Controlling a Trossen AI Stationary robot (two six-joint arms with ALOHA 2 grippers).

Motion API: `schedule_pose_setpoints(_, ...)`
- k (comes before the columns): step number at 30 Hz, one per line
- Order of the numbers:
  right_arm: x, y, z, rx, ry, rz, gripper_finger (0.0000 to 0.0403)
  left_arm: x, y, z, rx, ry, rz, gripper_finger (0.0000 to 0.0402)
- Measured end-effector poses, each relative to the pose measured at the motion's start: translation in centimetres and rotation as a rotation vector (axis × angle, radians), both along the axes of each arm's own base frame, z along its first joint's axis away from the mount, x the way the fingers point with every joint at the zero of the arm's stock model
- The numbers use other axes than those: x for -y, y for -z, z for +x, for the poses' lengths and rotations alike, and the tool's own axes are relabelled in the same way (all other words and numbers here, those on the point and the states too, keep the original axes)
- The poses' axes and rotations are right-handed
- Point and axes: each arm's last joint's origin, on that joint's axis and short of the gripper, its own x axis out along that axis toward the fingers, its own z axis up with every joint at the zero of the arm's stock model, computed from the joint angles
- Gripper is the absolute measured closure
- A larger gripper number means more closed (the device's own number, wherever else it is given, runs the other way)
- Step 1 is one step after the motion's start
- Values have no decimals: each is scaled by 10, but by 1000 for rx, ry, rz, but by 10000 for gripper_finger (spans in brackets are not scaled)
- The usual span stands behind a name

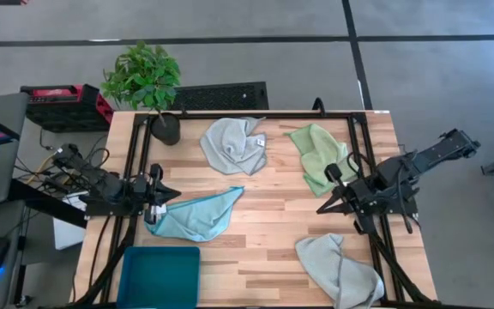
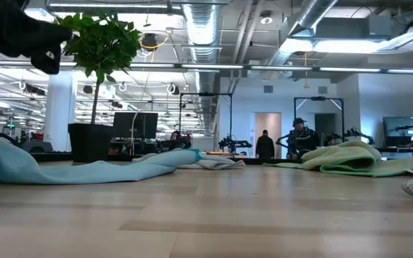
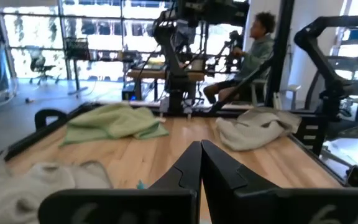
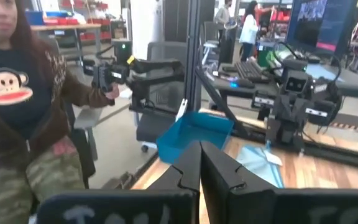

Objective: Fold microfiber towels
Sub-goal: Fold the blue microfiber cloth

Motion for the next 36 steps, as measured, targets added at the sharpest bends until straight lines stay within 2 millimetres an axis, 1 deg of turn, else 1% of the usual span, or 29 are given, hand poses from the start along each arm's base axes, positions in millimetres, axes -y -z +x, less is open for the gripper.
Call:
schedule_pose_setpoints(3,-5,1,9,12,-2,6,372,-2,-14,-3,14,-16,10,401)
schedule_pose_setpoints(7,-9,3,18,25,-5,-18,372,-5,-33,-6,-32,-35,65,401)
schedule_pose_setpoints(12,-11,5,22,68,-14,-112,372,-9,-54,-5,-96,-204,75,401)
schedule_pose_setpoints(15,-11,5,21,70,-14,-105,372,-7,-62,-2,-151,-223,90,401)
schedule_pose_setpoints(18,-11,5,22,38,-7,-40,372,-5,-68,3,-197,-249,107,401)
schedule_pose_setpoints(22,-11,5,22,-5,0,48,372,-2,-73,10,-247,-324,105,401)
schedule_pose_setpoints(26,-10,4,22,3,12,39,372,2,-78,16,-322,-328,104,401)
schedule_pose_setpoints(28,-8,4,23,10,50,34,372,4,-79,18,-369,-325,95,401)
schedule_pose_setpoints(32,-3,11,35,-17,197,4,377,7,-75,23,-445,-343,53,401)
schedule_pose_setpoints(36,6,28,58,-89,325,-43,396,10,-67,25,-528,-311,-11,401)
